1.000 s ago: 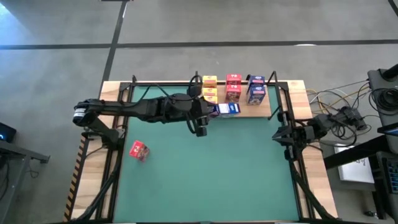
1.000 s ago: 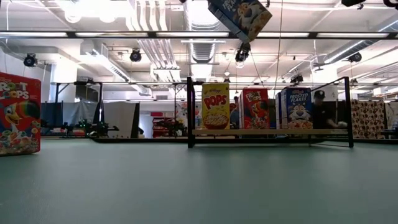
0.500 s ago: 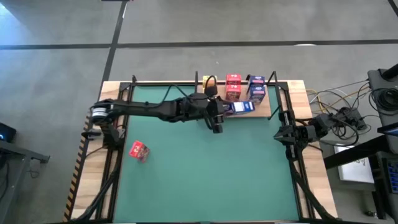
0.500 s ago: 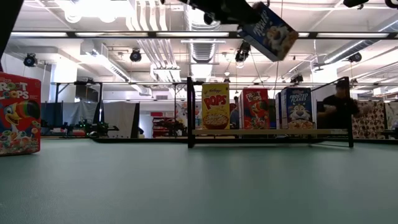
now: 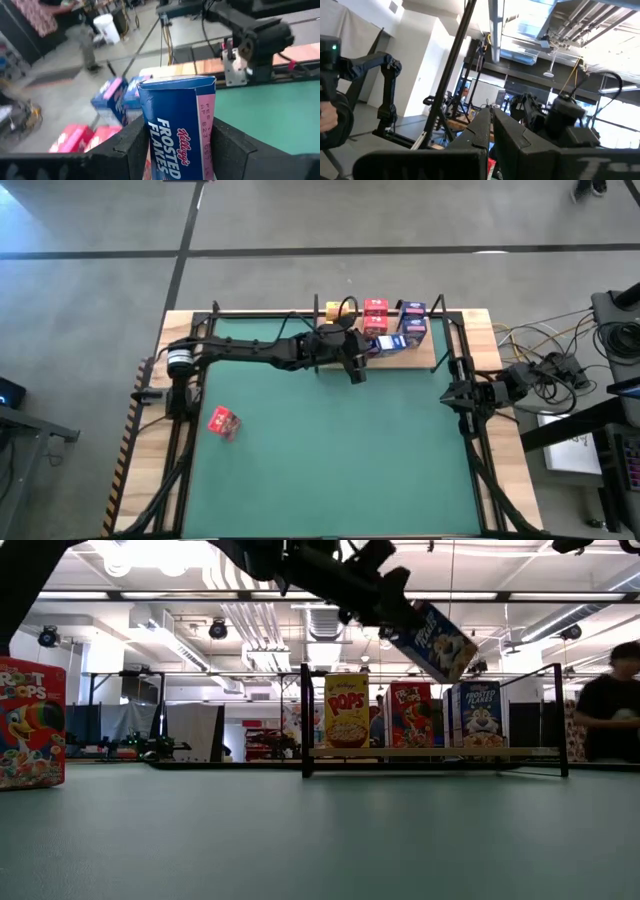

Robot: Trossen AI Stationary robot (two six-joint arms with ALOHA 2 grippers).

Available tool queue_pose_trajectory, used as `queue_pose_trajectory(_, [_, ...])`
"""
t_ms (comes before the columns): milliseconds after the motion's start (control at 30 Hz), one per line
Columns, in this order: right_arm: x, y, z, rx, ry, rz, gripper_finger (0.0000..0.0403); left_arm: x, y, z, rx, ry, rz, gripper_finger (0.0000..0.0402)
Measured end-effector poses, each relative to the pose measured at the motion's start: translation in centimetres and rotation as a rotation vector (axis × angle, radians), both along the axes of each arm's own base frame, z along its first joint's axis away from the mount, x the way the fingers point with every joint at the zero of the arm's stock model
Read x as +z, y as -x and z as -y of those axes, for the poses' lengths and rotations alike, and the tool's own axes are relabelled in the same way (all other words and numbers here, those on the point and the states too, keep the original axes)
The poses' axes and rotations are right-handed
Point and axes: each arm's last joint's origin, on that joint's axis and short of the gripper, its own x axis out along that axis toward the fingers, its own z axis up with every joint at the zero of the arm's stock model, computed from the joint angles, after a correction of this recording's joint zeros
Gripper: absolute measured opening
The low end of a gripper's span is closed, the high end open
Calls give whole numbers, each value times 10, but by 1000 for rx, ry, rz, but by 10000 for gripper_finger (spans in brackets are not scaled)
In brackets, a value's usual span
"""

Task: Stack cereal on shelf
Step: Put the blue cereal box on the shelf aligned with the other blue cereal boxes

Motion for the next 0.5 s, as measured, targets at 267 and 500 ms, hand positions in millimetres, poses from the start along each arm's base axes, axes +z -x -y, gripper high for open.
queue_pose_trajectory(267, [0, 0, 0, 1, -3, -2, 12, -18, 1, -4, 12, 38, -117, 158])
queue_pose_trajectory(500, [0, 1, 0, 1, -3, -1, 12, -22, 5, -14, 9, 69, -218, 158])
